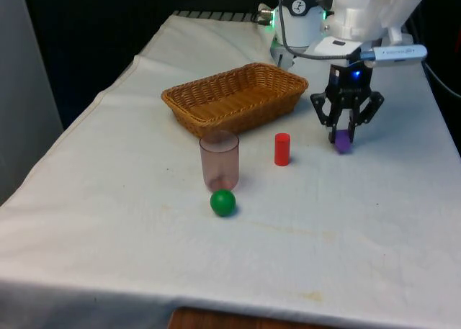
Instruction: Pick up the triangular block and place it into the basket.
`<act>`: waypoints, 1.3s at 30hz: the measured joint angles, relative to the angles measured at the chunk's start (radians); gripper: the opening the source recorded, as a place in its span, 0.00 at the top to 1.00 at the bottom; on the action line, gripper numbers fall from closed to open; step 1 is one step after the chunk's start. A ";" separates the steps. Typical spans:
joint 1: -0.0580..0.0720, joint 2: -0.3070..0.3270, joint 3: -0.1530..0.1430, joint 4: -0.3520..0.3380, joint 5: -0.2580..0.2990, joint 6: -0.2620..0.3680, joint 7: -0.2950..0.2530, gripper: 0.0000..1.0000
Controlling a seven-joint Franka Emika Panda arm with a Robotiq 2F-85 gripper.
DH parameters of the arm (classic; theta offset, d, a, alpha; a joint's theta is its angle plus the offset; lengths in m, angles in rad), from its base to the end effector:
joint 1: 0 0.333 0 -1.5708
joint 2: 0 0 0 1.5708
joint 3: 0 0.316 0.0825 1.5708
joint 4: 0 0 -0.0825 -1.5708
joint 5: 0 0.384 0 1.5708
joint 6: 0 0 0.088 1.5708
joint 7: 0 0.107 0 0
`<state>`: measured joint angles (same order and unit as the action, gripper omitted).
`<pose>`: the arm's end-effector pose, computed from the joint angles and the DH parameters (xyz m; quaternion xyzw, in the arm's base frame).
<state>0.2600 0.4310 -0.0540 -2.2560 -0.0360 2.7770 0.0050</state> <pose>0.5353 0.1127 0.1785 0.9916 0.1196 0.0468 0.0135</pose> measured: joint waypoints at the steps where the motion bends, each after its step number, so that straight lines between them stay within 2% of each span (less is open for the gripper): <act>1: 0.000 -0.011 0.001 -0.003 0.000 -0.009 0.000 0.67; 18: 0.001 -0.192 0.005 -0.042 0.000 -0.175 -0.013 0.67; 20: 0.001 -0.192 0.005 -0.042 0.000 -0.175 -0.013 0.67; 35: 0.002 -0.323 0.007 -0.066 -0.004 -0.315 -0.018 0.67; 39: 0.002 -0.353 0.006 -0.083 -0.010 -0.329 -0.018 0.67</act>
<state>0.2620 0.0780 -0.0480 -2.3390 -0.0460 2.4480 -0.0130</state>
